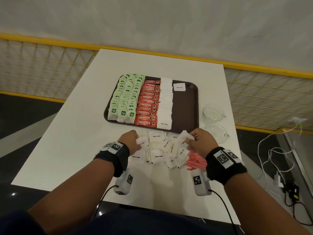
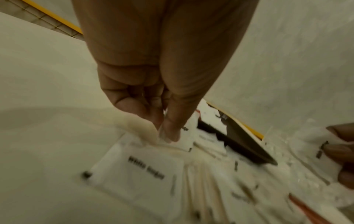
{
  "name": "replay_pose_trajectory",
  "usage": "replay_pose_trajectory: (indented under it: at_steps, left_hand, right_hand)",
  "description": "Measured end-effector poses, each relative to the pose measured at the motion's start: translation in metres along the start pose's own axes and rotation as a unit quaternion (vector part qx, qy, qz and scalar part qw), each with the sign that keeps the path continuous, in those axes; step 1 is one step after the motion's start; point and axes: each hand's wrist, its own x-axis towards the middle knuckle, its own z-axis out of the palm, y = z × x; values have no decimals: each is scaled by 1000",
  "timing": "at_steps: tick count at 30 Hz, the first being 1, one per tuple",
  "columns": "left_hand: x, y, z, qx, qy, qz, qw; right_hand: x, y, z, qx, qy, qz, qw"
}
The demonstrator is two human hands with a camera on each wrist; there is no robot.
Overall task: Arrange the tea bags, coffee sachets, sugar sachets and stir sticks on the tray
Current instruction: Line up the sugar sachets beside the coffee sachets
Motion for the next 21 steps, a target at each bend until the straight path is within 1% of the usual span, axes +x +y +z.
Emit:
replay_pose_trajectory:
  at_steps: [4,6,7,8,10,11,13,15,16,17,18,20,21]
  left_hand:
    - [2,15,-23,-72,32,74,994]
    - [5,30,-33,-121,35,105,986]
    - [7,39,-36,-167,26,112,979]
    - [8,49,-39,-233,8,114,966]
    - [13,67,-42,-371,-53,102,921]
    - [16,75,-45,-418,-82,93,900]
    - [24,88,-49,-490,-126,78,859]
    - [34,95,-54,-559,-155,60,813]
    - [40,98,-57,-581,-162,57,796]
    - [47,100,-58,-586,-161,62,792]
    - [55,102,-60,-568,-150,76,805]
    - [71,105,-62,-513,-120,110,843]
    - [80,107,-64,-496,-105,120,854]
  right_hand:
    - [3,-17,-9,86,-22,-16,996]
    - [9,-25,-9,92,-22,-30,995]
    - [13,-30,-7,89,-20,-39,995]
    - [18,-35,-5,93,-19,-45,995]
    - [29,-44,0,123,-15,-46,991]
    - [36,-48,2,150,-12,-41,988]
    - [48,-57,5,205,-6,-25,978]
    - [60,-63,7,240,9,-13,971]
    - [66,-66,7,254,17,-7,967]
    - [72,-69,7,265,23,-2,964]
    - [78,-72,7,273,27,2,961]
    - [92,-75,7,283,34,17,958]
    - [101,-76,6,274,40,22,961]
